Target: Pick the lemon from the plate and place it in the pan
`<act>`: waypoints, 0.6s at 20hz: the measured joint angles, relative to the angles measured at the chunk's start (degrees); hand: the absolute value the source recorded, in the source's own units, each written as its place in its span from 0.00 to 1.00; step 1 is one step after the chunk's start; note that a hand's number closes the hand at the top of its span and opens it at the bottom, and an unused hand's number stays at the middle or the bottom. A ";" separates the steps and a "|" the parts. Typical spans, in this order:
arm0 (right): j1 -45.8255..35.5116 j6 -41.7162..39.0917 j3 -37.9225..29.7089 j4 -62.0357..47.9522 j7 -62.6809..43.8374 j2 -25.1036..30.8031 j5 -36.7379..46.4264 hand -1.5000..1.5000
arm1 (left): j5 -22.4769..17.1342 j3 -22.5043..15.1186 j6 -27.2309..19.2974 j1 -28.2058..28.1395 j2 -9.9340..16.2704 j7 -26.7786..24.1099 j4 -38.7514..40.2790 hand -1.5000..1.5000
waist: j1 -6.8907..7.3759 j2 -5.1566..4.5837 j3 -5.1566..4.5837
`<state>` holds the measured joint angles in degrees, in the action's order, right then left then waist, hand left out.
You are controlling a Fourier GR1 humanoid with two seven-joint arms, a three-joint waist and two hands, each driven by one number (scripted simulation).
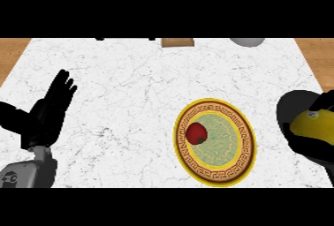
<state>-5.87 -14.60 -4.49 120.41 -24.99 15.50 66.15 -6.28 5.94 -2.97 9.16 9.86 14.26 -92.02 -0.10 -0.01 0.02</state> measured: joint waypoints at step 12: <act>-3.90 14.87 -20.86 -31.25 24.09 9.48 -14.47 1.00 | 0.60 -0.03 0.01 -0.06 -0.63 -0.82 0.21 0.50 | 0.44 -0.13 0.03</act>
<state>-9.77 0.27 -25.36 89.16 -0.90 24.98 51.68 -5.67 5.91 -2.96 9.10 9.23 13.44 -91.81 0.34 -0.14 0.06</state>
